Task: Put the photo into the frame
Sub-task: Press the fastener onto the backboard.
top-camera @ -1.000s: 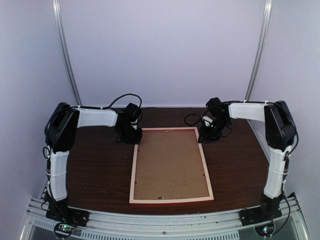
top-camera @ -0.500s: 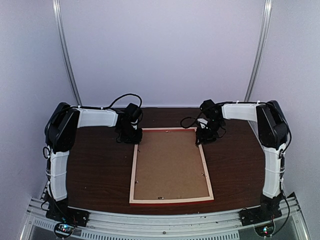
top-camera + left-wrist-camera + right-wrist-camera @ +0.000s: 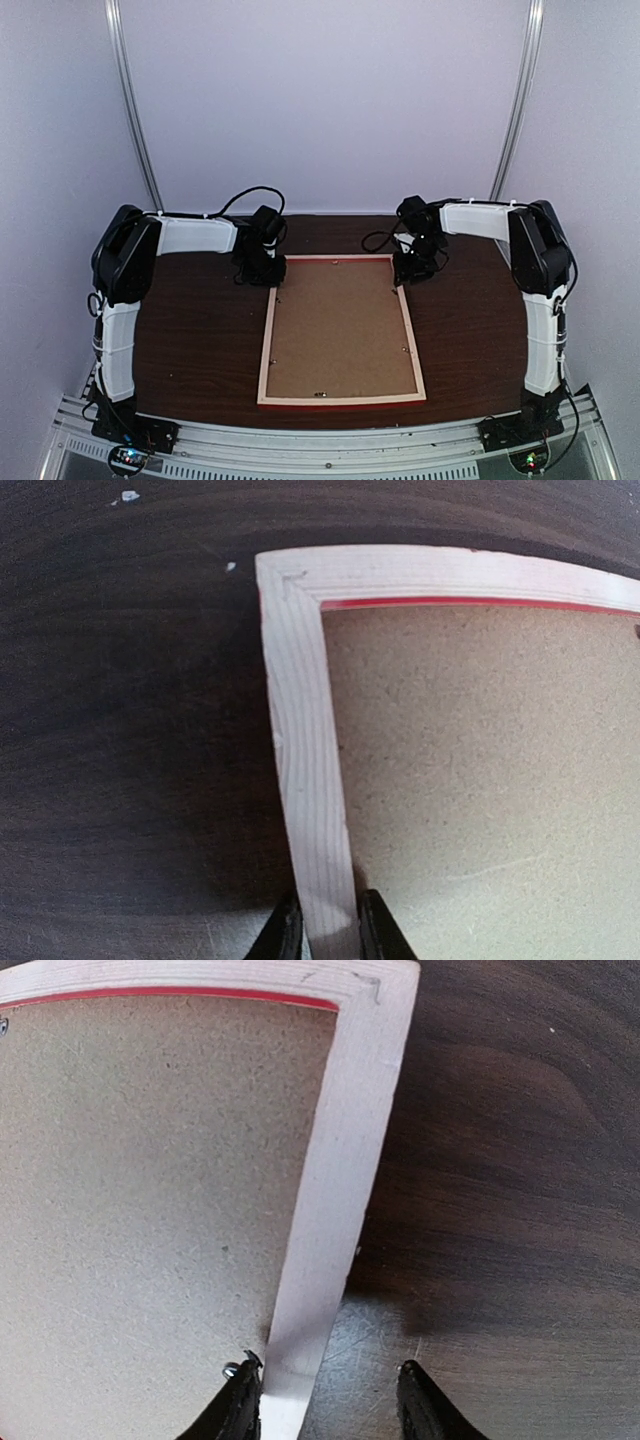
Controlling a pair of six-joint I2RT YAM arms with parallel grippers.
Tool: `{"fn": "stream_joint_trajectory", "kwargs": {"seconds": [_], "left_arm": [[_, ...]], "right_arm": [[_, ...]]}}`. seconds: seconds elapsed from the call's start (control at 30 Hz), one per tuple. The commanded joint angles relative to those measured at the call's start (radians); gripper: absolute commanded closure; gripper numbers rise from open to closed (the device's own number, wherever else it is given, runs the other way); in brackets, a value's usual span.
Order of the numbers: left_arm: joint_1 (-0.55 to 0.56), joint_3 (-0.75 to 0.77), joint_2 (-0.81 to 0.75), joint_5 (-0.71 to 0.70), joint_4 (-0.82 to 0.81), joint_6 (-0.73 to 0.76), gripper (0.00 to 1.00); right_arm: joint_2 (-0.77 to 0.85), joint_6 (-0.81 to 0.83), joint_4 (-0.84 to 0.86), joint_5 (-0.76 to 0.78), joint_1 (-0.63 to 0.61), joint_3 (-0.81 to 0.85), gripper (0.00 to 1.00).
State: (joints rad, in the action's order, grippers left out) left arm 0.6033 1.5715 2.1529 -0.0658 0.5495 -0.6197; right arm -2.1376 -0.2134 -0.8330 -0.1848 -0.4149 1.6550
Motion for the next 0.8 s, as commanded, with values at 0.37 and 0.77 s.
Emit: {"fn": "stream_joint_trajectory", "kwargs": {"seconds": [0.37, 0.77], "left_arm": [[0.006, 0.016, 0.053, -0.006, 0.007, 0.012, 0.80], [0.006, 0.021, 0.058, 0.002, 0.008, 0.012, 0.80]], "right_arm": [[-0.049, 0.001, -0.114, 0.051, -0.023, 0.036, 0.55], [0.001, 0.000, -0.125, 0.007, -0.025, 0.006, 0.54]]}}
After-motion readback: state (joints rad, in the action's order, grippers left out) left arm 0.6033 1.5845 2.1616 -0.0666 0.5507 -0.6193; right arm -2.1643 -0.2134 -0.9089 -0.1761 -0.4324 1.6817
